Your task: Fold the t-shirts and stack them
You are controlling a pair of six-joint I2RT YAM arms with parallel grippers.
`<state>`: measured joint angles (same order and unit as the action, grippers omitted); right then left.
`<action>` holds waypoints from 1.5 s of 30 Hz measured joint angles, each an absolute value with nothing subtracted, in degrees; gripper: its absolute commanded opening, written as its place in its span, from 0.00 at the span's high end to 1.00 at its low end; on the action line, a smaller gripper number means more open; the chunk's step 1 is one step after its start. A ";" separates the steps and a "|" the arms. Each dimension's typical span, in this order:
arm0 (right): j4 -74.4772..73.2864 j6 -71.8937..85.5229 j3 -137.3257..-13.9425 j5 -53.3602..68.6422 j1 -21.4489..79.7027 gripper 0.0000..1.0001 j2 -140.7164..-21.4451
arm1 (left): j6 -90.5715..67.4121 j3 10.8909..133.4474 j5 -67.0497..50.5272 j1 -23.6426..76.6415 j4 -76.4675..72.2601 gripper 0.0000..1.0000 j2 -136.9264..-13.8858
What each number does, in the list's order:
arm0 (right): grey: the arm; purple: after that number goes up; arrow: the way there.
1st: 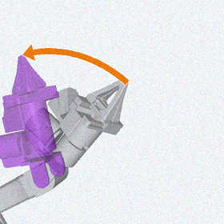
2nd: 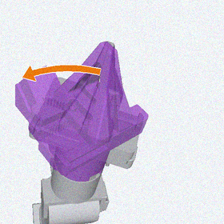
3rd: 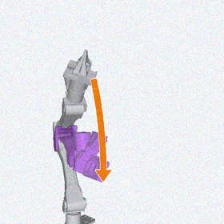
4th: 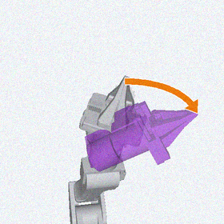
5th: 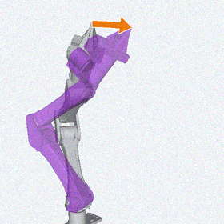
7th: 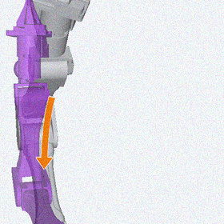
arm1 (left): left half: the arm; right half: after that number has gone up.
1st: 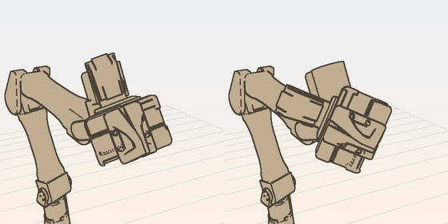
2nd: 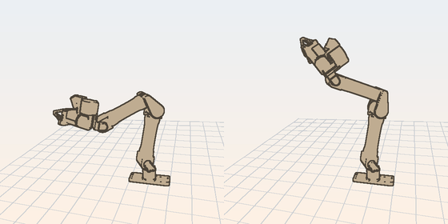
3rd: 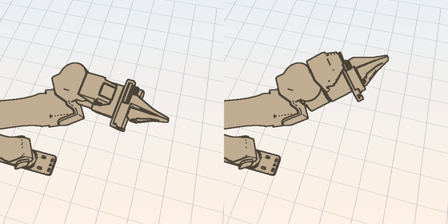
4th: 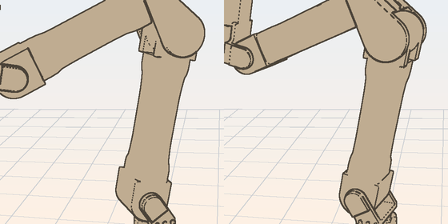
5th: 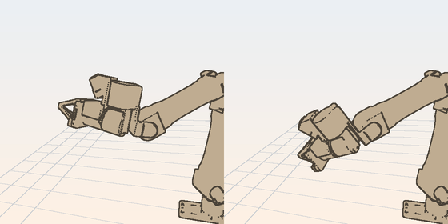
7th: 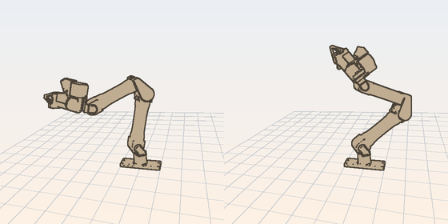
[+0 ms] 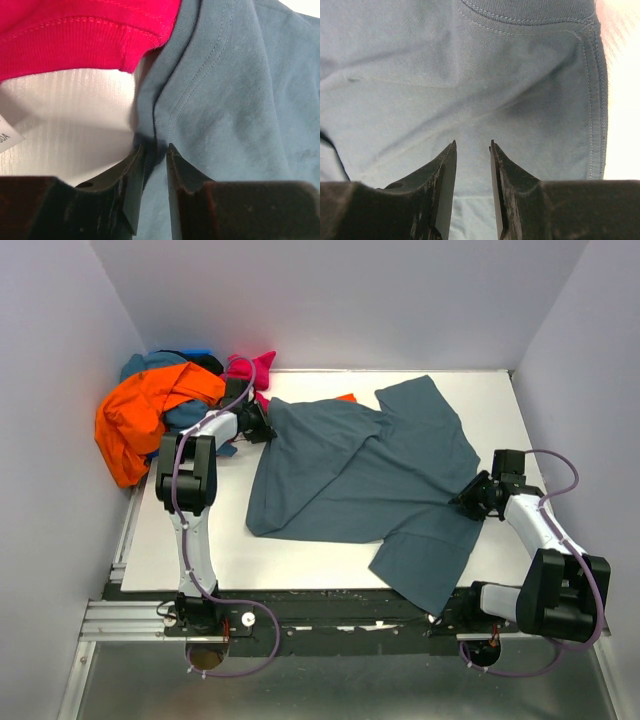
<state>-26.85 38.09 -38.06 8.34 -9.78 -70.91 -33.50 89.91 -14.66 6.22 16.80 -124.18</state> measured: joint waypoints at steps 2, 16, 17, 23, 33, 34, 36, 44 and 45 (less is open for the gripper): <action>-26.81 38.09 -38.06 8.47 -9.80 0.59 -70.91 | -33.54 90.11 -15.35 6.11 16.82 0.66 -124.38; -26.59 38.06 -38.06 8.88 -9.80 0.60 -71.29 | -33.65 90.02 -16.36 5.96 16.86 0.64 -124.40; -26.59 38.06 -38.06 8.93 -9.80 0.60 -71.33 | -33.65 89.91 -16.36 5.96 16.84 0.64 -124.33; -26.50 38.06 -38.09 9.69 -9.80 0.60 -71.48 | -33.65 88.82 -16.36 5.96 16.82 0.64 -123.50; -26.37 38.06 -38.06 10.37 -9.80 0.60 -71.68 | -33.63 87.22 -16.34 6.24 16.88 0.64 -121.60; -26.37 38.06 -38.06 10.41 -9.80 0.60 -71.68 | -33.63 87.22 -16.34 6.26 16.86 0.64 -121.60; -26.37 38.06 -38.06 10.48 -9.80 0.60 -71.68 | -33.63 87.22 -16.36 6.48 16.93 0.63 -121.60; -26.39 38.06 -38.09 10.79 -9.80 0.60 -71.68 | -33.41 87.70 -16.34 6.50 18.22 0.62 -121.80; -26.39 38.06 -38.06 10.83 -9.78 0.60 -71.68 | -33.36 88.01 -16.34 6.50 18.44 0.64 -121.97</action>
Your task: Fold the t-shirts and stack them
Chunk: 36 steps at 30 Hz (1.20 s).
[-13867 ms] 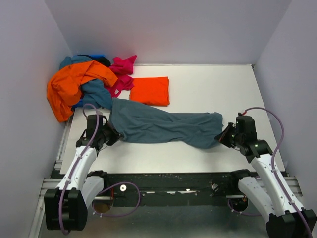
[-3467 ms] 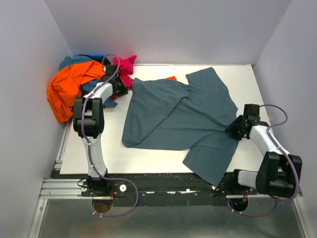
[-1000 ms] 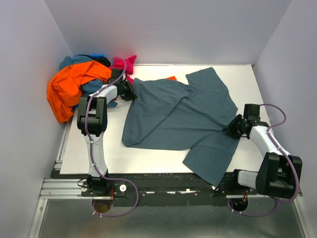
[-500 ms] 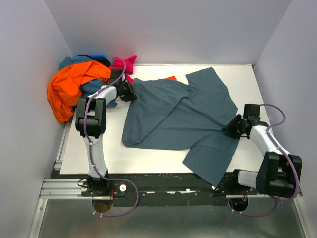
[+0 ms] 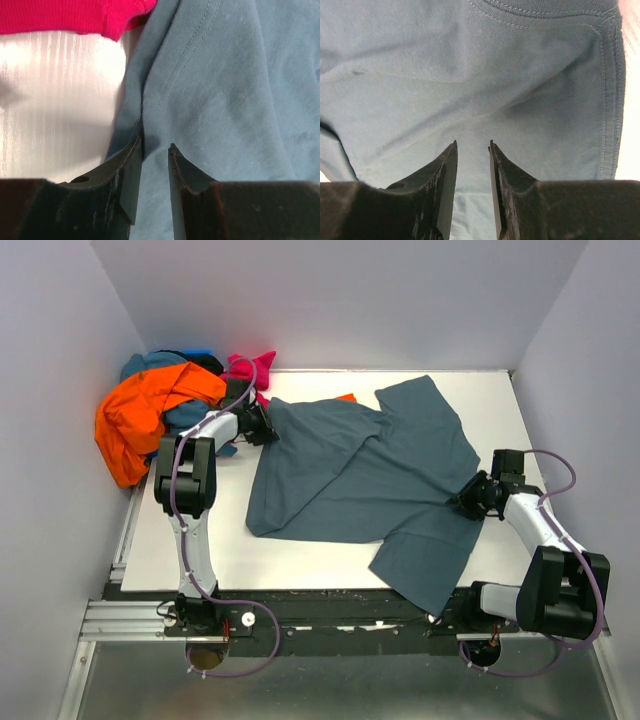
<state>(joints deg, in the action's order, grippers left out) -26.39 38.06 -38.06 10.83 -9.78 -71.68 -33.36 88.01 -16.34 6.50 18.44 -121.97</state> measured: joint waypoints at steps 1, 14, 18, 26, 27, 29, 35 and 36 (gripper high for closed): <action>-26.39 38.06 -38.09 10.87 -9.80 0.60 -71.68 | -33.30 88.53 -16.32 6.50 18.81 0.67 -122.30; -26.37 38.04 -38.06 11.29 -9.78 0.60 -71.68 | -33.43 90.45 -19.00 5.96 19.31 0.74 -124.62; -26.37 38.06 -38.09 11.33 -9.80 0.60 -71.68 | -33.78 90.54 -20.71 5.69 19.29 0.99 -124.79; -26.37 38.02 -38.09 11.35 -9.80 0.60 -71.68 | -34.11 90.54 -23.09 4.54 18.79 1.00 -124.95; -26.37 38.00 -38.09 11.35 -9.80 0.60 -71.68 | -34.11 90.54 -23.20 4.12 18.79 1.00 -124.92; -26.39 38.00 -38.06 11.33 -9.80 0.60 -71.68 | -34.13 90.54 -23.29 3.11 18.83 1.00 -124.84; -26.55 38.04 -38.06 10.87 -9.78 0.60 -71.96 | -34.52 91.07 -23.62 0.95 19.33 1.00 -124.64; -26.59 38.04 -38.09 10.72 -9.78 0.60 -72.07 | -34.54 91.55 -23.64 0.80 19.51 1.00 -124.64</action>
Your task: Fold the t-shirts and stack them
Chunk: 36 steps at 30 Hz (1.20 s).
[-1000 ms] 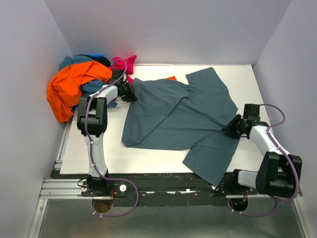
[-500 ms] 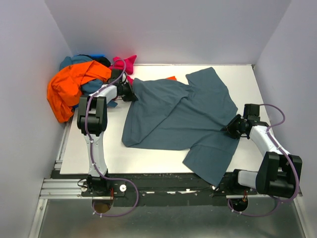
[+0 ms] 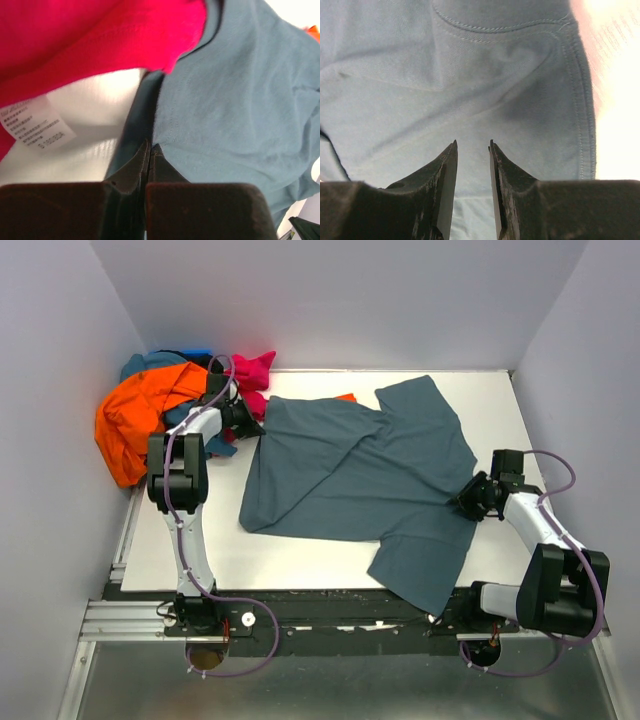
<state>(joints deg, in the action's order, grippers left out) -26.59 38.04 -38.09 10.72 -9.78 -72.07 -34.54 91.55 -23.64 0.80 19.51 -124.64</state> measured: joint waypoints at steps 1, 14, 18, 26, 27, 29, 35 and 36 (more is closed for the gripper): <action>-26.61 38.04 -38.06 10.52 -9.78 0.60 -72.29 | -34.61 92.16 -23.64 0.75 19.64 1.00 -124.64; -32.88 39.24 -38.09 2.76 -9.78 0.54 -71.53 | -34.92 97.34 -23.66 0.86 19.90 1.00 -124.84; -36.05 40.47 -38.09 -2.37 -9.78 0.50 -71.33 | -34.89 97.34 -23.66 0.86 19.88 1.00 -124.84; -41.67 43.81 -38.06 -7.99 -9.80 0.56 -71.68 | -34.24 97.34 -23.64 0.86 19.90 1.00 -124.84; -42.17 44.27 -38.02 -8.38 -9.80 0.58 -71.66 | -34.17 97.34 -23.64 0.86 19.88 1.00 -124.84; -42.39 45.15 -37.56 -8.49 -9.80 0.61 -71.61 | -34.09 97.34 -23.66 0.86 19.86 1.00 -124.84; -41.91 46.96 -35.73 -8.38 -9.78 0.90 -72.44 | -34.09 97.32 -23.73 0.86 19.73 1.00 -124.84; -41.80 47.20 -35.77 -8.27 -9.78 0.99 -72.93 | -34.09 97.32 -23.75 0.86 19.70 1.00 -124.84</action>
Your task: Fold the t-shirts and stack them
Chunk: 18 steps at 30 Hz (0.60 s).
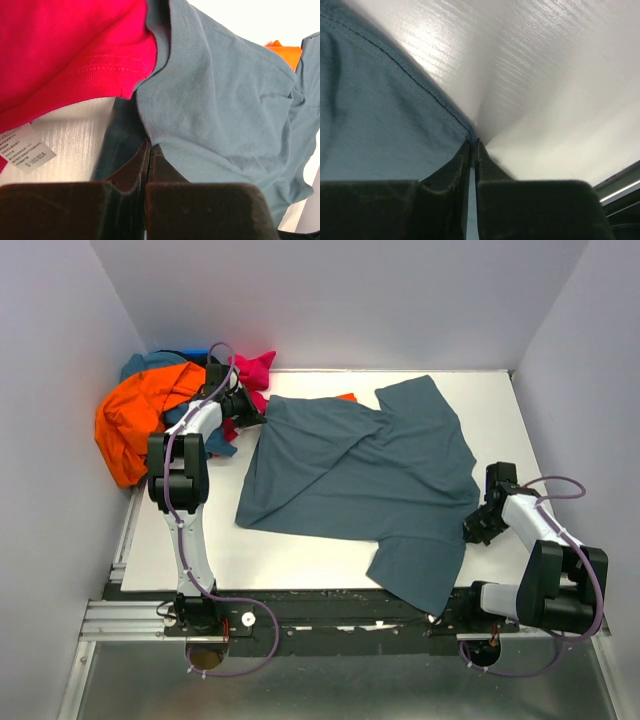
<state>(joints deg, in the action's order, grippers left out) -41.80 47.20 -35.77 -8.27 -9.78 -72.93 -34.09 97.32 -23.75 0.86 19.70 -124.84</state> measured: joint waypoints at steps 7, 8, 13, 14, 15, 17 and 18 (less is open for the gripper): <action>-43.68 51.18 -37.52 -8.95 -9.72 0.99 -75.05 | -33.87 97.47 -23.88 -0.34 19.68 1.00 -124.86; -44.10 52.01 -37.52 -9.37 -9.69 0.99 -74.89 | -33.85 97.67 -23.88 -0.80 19.77 1.00 -124.95; -46.39 55.46 -36.64 -11.22 -9.85 0.99 -72.97 | -33.85 99.09 -23.86 -2.46 19.84 1.00 -125.75; -46.68 55.94 -36.38 -11.35 -9.87 0.99 -72.58 | -33.85 99.50 -23.88 -2.59 19.94 1.00 -125.99; -47.07 56.34 -36.25 -11.44 -9.98 0.99 -72.38 | -33.87 100.05 -23.88 -2.68 20.01 1.00 -126.34; -47.64 57.01 -36.25 -11.73 -10.22 0.99 -72.27 | -33.87 101.49 -23.97 -2.66 20.29 1.00 -127.28; -47.86 57.21 -36.25 -11.92 -10.33 0.99 -72.23 | -33.87 102.30 -24.05 -2.59 20.49 1.00 -127.76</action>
<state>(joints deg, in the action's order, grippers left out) -47.86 57.21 -36.25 -11.92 -10.33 -72.23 -33.87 102.30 -24.05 -2.59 20.49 -127.76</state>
